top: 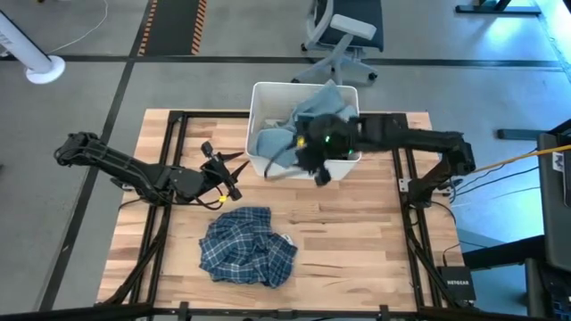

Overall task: Sort clothes
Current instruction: Put the blue pants into the white laundry bin

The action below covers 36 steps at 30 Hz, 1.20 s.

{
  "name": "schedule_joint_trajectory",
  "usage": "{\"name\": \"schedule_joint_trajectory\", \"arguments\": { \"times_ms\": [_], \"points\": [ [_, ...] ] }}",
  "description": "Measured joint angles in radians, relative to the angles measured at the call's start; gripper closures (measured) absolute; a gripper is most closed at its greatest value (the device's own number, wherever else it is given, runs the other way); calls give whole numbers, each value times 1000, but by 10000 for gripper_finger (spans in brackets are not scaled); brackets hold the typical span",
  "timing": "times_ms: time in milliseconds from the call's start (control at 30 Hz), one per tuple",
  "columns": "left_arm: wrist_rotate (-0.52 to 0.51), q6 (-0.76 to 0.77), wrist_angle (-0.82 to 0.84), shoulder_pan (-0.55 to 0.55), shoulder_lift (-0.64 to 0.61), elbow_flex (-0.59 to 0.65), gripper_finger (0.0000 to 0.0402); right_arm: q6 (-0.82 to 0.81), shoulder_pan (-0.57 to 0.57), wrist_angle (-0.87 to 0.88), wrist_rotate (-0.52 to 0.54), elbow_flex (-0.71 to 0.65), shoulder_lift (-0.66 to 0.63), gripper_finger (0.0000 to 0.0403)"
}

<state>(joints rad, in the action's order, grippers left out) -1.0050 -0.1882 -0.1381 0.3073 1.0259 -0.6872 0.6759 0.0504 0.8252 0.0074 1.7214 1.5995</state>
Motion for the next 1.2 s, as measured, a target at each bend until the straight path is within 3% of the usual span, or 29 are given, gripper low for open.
{"name": "schedule_joint_trajectory", "arguments": {
  "times_ms": [200,367,467,867,1200],
  "points": [
    [0,4,-1,0,0,0,270,61,-61,-81,20,-63,53,173],
    [0,13,-1,0,0,0,270,102,-16,-70,216,-63,95,173],
    [0,16,2,0,0,0,270,121,49,-87,263,-62,96,173],
    [0,-2,1,0,0,0,270,33,354,-37,126,-54,135,173],
    [0,0,0,0,0,0,270,26,368,-21,99,-95,268,173]
  ]
}}
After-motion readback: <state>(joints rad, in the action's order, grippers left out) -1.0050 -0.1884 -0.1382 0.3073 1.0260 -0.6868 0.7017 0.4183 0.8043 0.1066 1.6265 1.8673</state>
